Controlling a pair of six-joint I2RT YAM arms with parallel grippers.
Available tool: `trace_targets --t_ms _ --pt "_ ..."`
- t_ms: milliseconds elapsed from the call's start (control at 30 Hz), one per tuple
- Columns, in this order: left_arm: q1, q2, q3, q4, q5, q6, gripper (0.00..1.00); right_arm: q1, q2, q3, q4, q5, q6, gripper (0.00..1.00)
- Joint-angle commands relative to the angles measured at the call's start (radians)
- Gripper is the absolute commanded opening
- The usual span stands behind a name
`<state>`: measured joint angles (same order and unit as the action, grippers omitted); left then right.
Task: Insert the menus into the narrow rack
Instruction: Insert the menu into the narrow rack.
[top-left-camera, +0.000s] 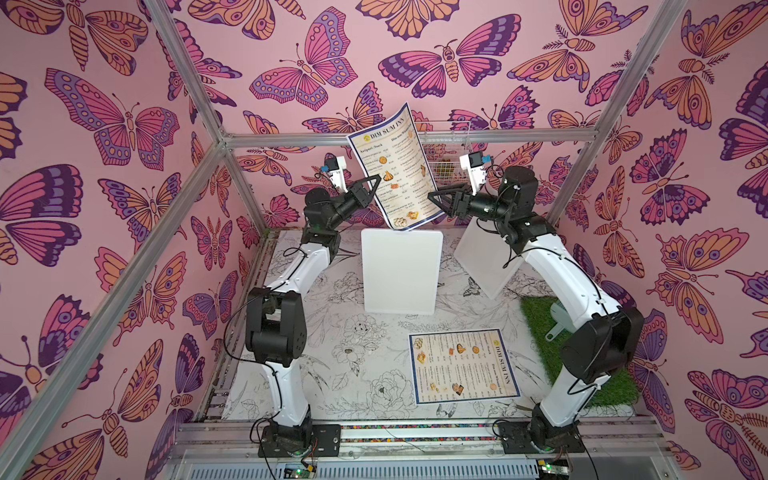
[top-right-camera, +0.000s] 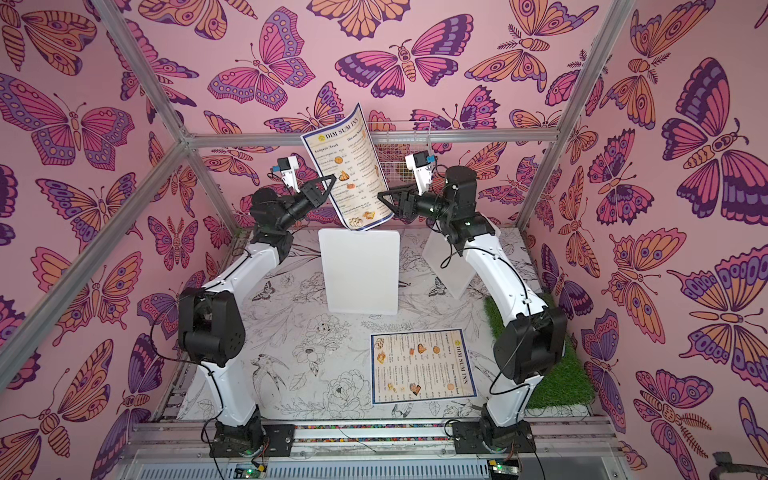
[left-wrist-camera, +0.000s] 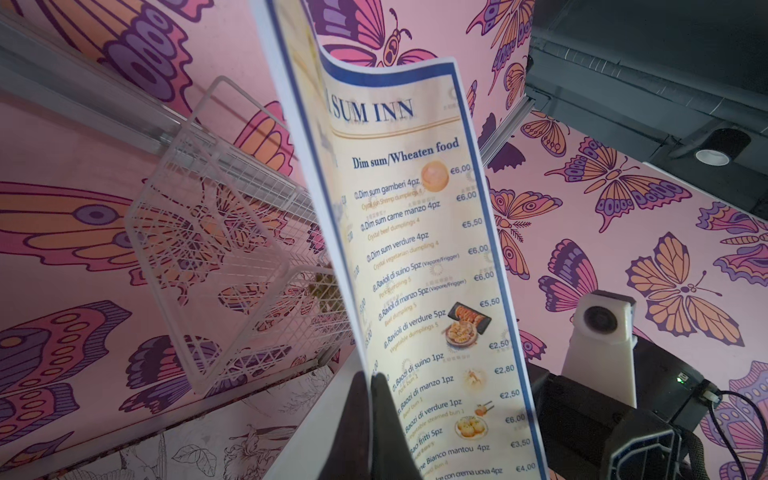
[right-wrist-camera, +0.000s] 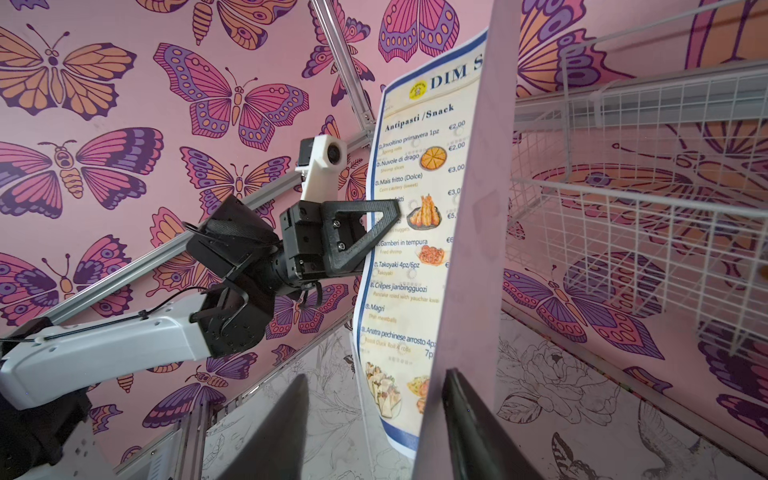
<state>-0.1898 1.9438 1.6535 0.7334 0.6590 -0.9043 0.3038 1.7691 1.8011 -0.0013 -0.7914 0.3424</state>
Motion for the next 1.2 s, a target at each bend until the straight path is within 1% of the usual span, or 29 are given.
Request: trace_targets --t_ms 0,133,300,333,400,467,533,600,700,800,867,1000,1067,1167 --pt "-0.007 0.023 0.042 0.055 0.017 -0.015 0.0 0.005 -0.023 0.026 -0.065 0.065 -0.035 0.54" --pt "-0.008 0.024 0.045 0.069 0.022 -0.024 0.01 0.003 -0.03 0.026 -0.117 0.125 -0.066 0.53" --pt "-0.01 0.028 0.043 0.076 0.025 -0.03 0.0 -0.002 -0.022 0.037 -0.132 0.142 -0.063 0.49" --pt "-0.011 0.028 0.043 0.077 0.026 -0.03 0.0 -0.002 -0.019 0.038 -0.135 0.167 -0.063 0.46" --pt "-0.011 0.026 0.043 0.077 0.028 -0.03 0.0 -0.002 -0.016 0.042 -0.135 0.178 -0.063 0.41" --pt "-0.011 0.024 0.042 0.078 0.032 -0.031 0.0 -0.003 -0.009 0.046 -0.135 0.185 -0.063 0.33" --pt "-0.011 0.024 0.042 0.079 0.037 -0.032 0.01 -0.001 -0.003 0.054 -0.14 0.191 -0.068 0.3" --pt "-0.012 0.019 0.04 0.083 0.042 -0.033 0.0 -0.002 0.004 0.063 -0.148 0.192 -0.08 0.32" --pt "-0.014 0.018 0.042 0.097 0.069 -0.036 0.0 -0.003 0.015 0.084 -0.171 0.189 -0.111 0.42" --pt "-0.014 0.02 0.048 0.111 0.103 -0.039 0.0 -0.014 0.035 0.115 -0.185 0.155 -0.117 0.45" --pt "-0.015 0.019 0.052 0.122 0.126 -0.039 0.0 -0.024 0.044 0.128 -0.18 0.105 -0.113 0.46" --pt "-0.015 0.018 0.066 0.152 0.173 -0.046 0.0 -0.041 0.052 0.14 -0.156 0.069 -0.084 0.46" --pt "-0.015 0.021 0.07 0.172 0.184 -0.054 0.0 -0.053 0.059 0.142 -0.133 0.041 -0.053 0.46" --pt "-0.015 0.024 0.077 0.175 0.188 -0.057 0.01 -0.058 0.054 0.122 -0.104 0.035 -0.03 0.46"
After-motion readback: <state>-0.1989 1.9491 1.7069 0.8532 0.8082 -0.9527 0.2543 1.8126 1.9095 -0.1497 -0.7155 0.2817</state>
